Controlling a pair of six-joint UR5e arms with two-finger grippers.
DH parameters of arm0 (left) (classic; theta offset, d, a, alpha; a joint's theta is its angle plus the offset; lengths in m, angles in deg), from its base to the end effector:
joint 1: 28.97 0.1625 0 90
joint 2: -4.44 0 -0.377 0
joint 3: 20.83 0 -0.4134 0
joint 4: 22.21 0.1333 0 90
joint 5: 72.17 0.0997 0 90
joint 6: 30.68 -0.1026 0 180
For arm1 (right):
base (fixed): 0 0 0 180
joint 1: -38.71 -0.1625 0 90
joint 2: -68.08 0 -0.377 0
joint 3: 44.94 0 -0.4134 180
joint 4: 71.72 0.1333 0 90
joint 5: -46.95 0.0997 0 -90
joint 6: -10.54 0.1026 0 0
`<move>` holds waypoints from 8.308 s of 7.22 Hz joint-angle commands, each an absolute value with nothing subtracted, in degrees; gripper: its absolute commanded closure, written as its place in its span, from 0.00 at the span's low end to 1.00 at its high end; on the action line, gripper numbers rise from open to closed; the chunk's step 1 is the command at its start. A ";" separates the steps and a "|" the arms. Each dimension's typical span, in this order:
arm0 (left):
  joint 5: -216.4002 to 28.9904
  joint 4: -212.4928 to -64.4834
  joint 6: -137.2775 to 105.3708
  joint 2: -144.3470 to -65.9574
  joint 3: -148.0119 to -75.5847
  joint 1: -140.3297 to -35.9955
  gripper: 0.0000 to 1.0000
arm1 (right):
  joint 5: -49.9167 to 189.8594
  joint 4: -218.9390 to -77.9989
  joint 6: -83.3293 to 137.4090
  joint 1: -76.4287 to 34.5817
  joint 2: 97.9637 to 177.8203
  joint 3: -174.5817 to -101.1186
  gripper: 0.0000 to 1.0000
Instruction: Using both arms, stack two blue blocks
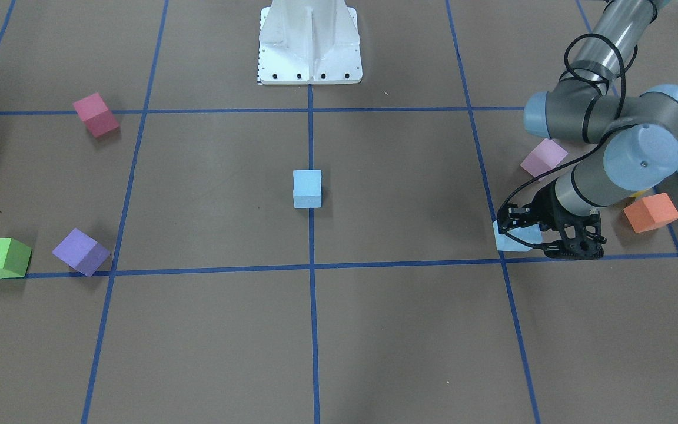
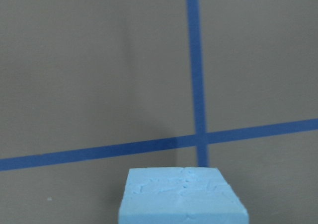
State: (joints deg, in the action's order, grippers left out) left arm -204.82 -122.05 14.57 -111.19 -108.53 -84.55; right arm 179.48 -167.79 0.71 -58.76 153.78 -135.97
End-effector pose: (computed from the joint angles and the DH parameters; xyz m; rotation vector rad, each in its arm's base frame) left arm 0.3246 -0.5866 0.3473 -0.0395 0.9068 0.0395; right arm 0.1334 -0.5257 0.5769 0.0995 -0.7357 -0.0345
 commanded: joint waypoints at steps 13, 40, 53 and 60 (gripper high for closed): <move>-187.15 -108.69 37.61 -139.17 -105.29 -61.05 0.42 | 179.58 -167.79 2.01 -58.67 153.78 -136.09 0.00; -192.72 -109.32 33.40 -137.78 -109.74 -65.31 0.02 | 179.58 -167.79 3.16 -58.24 153.60 -136.26 0.00; -210.43 -109.75 -36.92 -91.97 -111.89 -117.65 0.02 | 180.46 -167.79 4.20 -57.36 153.69 -136.17 0.00; -209.28 -110.45 -36.92 -91.18 -111.10 -117.65 0.02 | 179.93 -160.05 5.35 -56.21 154.39 -132.48 0.00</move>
State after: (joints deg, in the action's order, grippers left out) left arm -209.31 -109.98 -36.92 -91.48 -111.56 -117.67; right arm 179.89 -160.31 5.30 -56.24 154.37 -132.57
